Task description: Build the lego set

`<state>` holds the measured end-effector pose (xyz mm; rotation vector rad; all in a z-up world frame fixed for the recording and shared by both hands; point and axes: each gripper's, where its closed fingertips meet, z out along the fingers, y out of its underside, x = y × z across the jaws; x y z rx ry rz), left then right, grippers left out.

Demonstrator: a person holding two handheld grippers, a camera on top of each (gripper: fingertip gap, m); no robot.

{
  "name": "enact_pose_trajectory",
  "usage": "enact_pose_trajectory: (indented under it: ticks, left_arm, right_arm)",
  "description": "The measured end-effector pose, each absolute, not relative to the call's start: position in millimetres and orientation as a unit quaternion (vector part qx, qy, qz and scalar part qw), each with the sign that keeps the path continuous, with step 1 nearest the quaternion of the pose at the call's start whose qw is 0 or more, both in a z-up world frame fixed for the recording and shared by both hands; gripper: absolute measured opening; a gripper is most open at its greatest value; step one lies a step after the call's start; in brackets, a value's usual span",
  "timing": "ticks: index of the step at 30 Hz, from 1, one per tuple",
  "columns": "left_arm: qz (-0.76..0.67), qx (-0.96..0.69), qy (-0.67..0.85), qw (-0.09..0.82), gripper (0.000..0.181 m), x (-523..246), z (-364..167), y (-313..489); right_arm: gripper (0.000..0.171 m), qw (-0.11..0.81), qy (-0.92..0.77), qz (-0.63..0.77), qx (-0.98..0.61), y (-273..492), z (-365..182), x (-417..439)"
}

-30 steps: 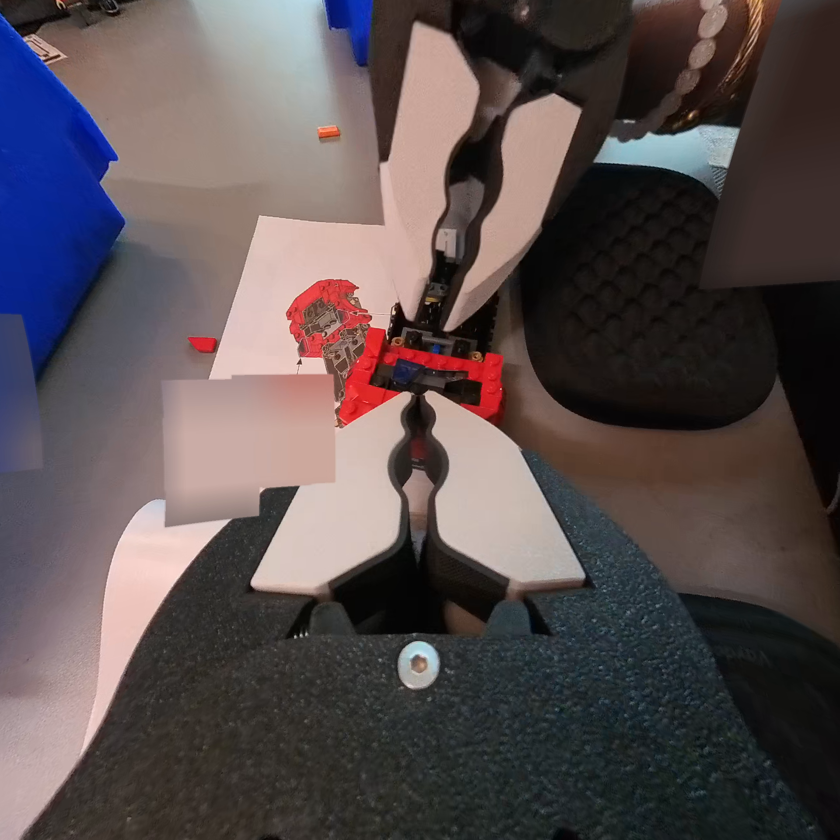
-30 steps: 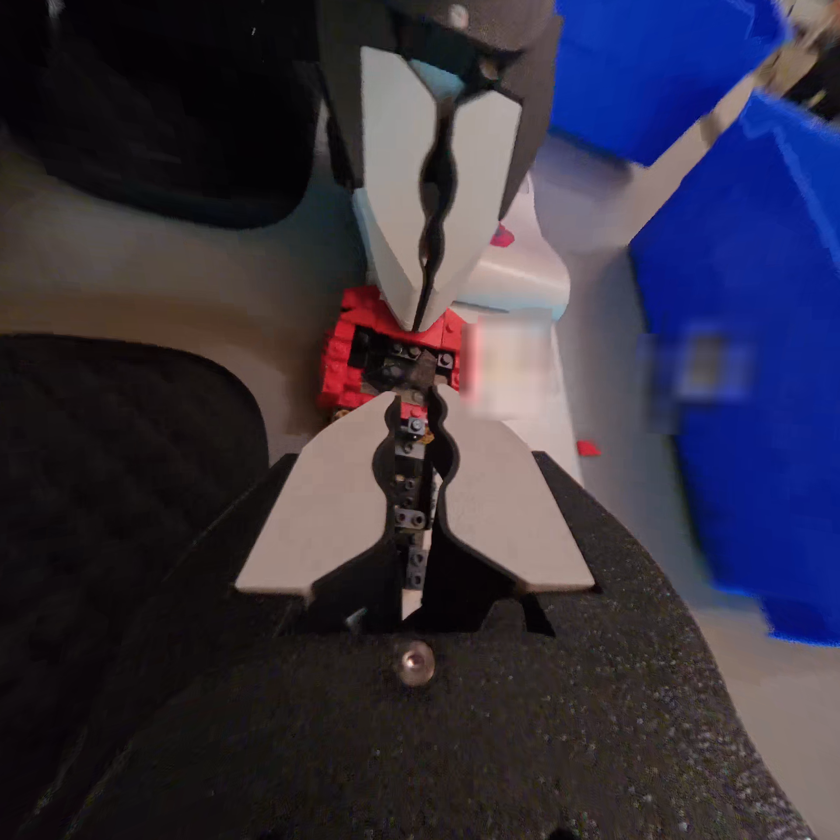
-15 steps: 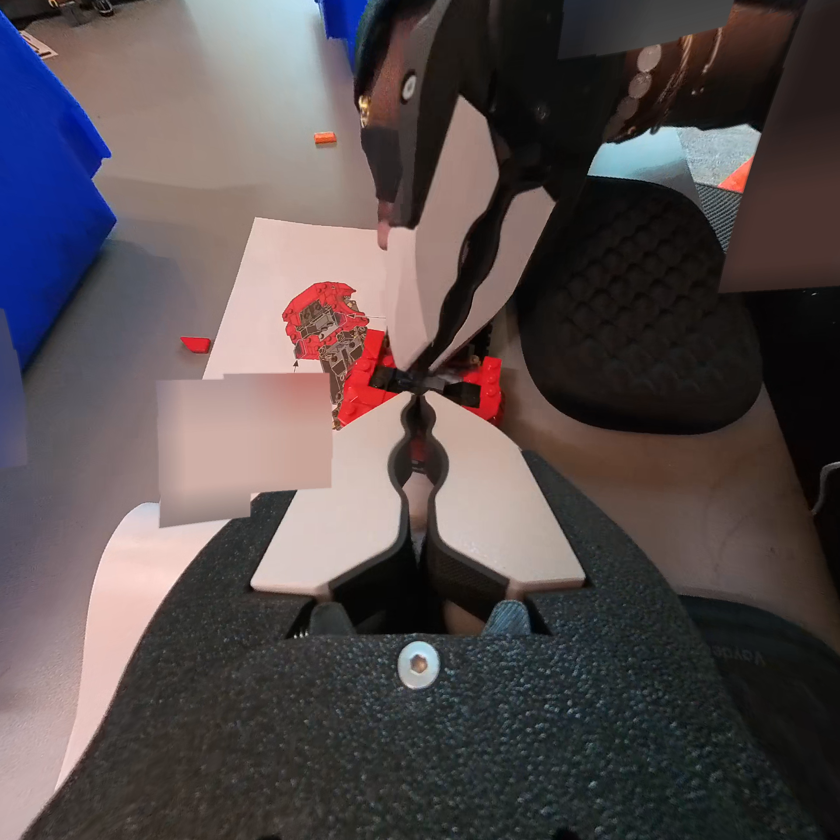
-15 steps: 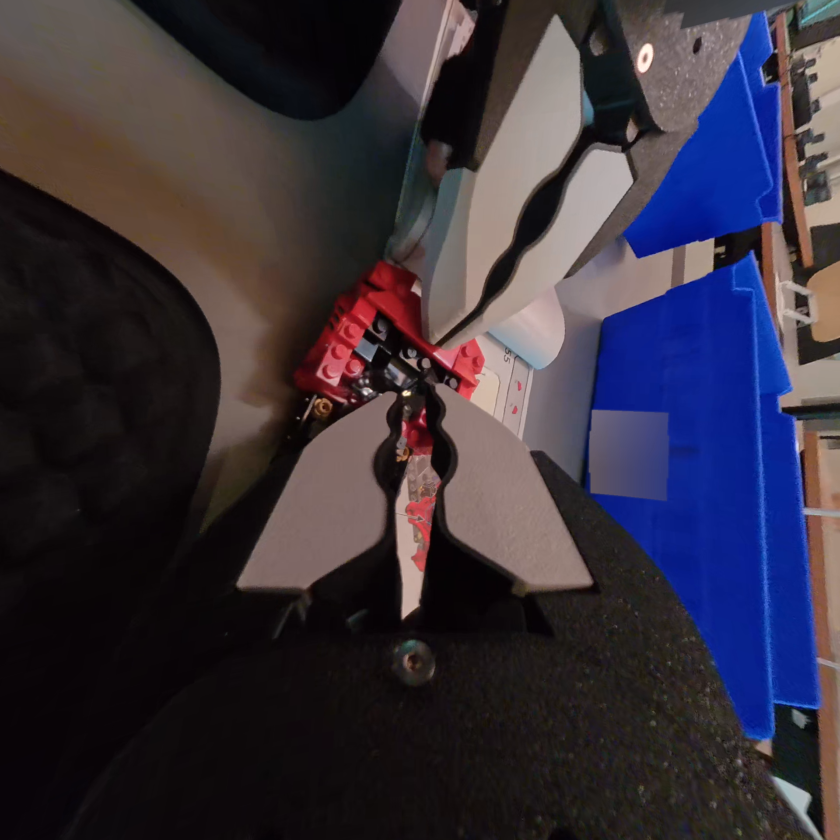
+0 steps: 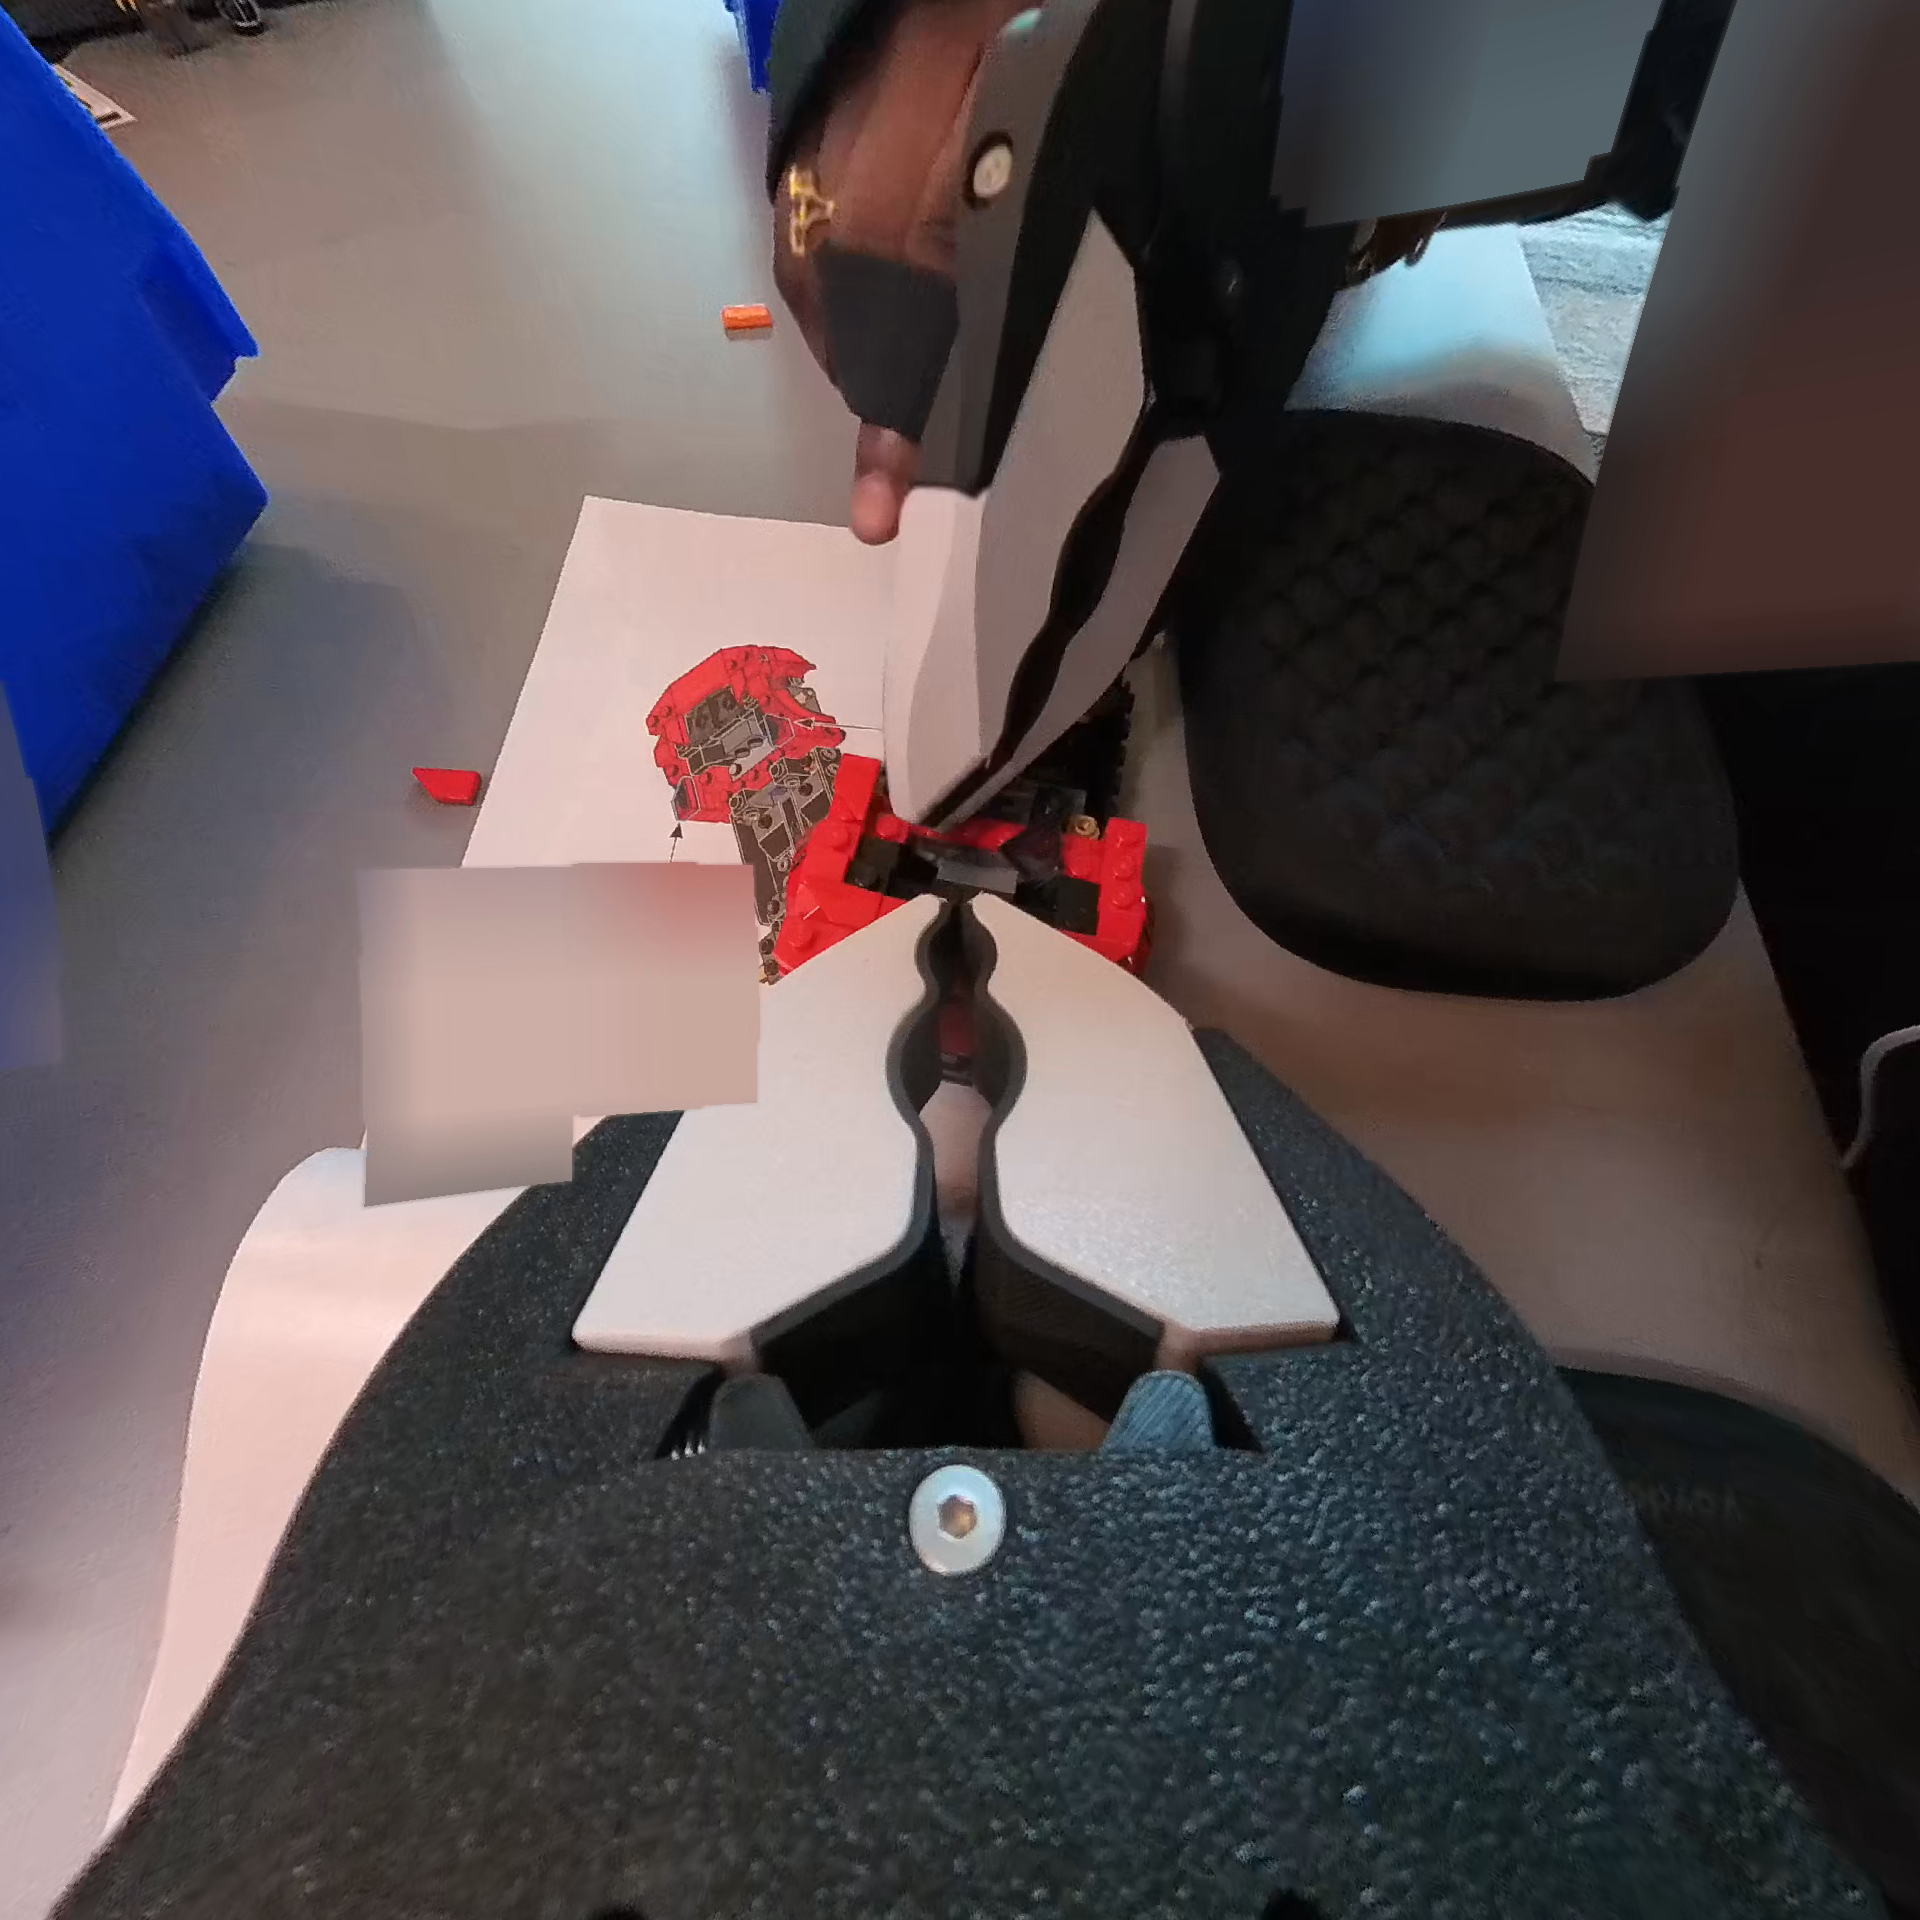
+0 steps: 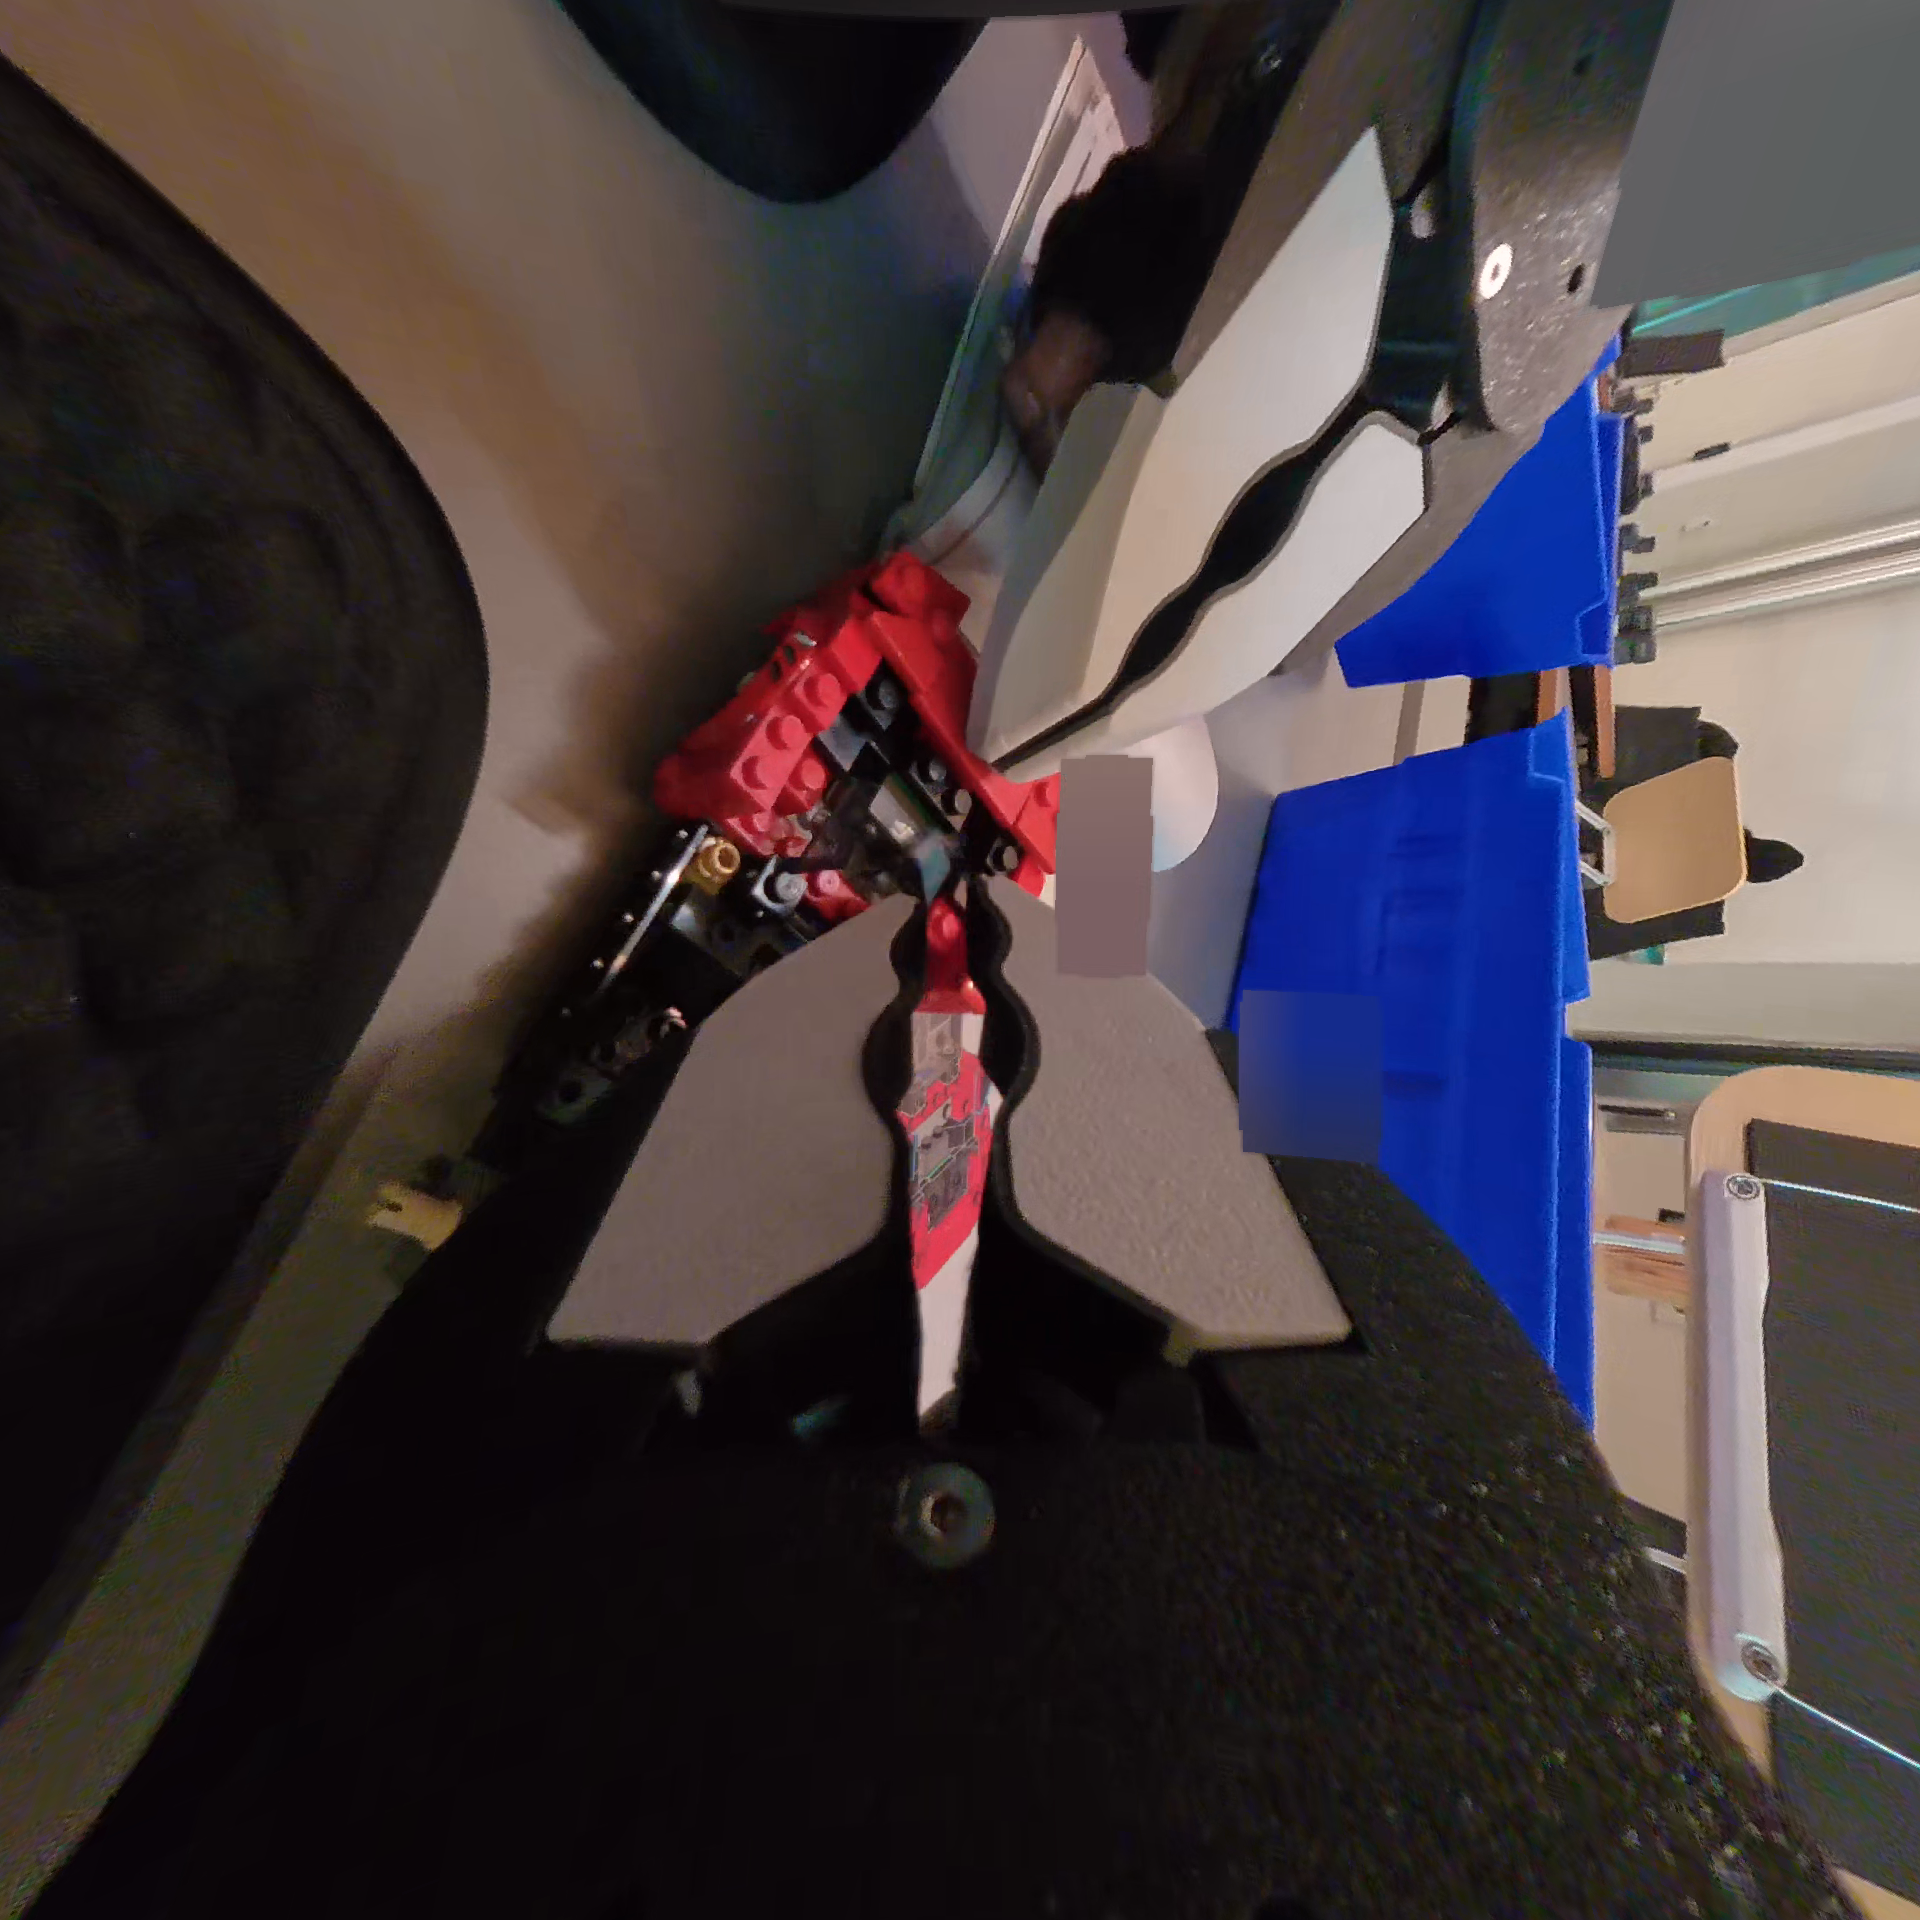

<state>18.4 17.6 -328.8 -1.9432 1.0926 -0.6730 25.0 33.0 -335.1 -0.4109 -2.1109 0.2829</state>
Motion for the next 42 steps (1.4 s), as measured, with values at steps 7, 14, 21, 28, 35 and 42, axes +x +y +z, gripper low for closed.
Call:
enact_pose_trajectory:
  ticks: [7, 14, 21, 28, 35, 42]
  left_arm:
    - [-0.266, -0.766, 0.431, 0.396, 0.0, 18, -329, 18]
    - [-0.264, -0.765, 0.433, 0.397, 0.0, 18, -329, 18]
    - [-0.26, -0.764, 0.435, 0.398, 0.0, 18, -329, 18]
    - [-0.259, -0.764, 0.435, 0.401, 0.0, 18, -329, 18]
    - [-0.231, -0.761, 0.442, 0.415, 0.003, 14, -328, 21]
    - [-0.371, -0.762, 0.284, 0.448, 0.008, 9, -286, 32]
  right_arm:
    - [0.014, 0.415, -0.872, 0.177, -0.19, 30, -335, 32]
    - [0.012, 0.306, -0.874, 0.275, -0.258, 22, -335, 32]
    - [0.016, 0.206, -0.859, 0.313, -0.35, 23, -341, 31]
    - [0.011, 0.201, -0.851, 0.31, -0.372, 22, -343, 28]
    - [0.011, 0.199, -0.812, 0.33, -0.439, 27, -327, 25]
    - [0.012, 0.332, -0.783, 0.256, -0.46, 48, -291, 11]
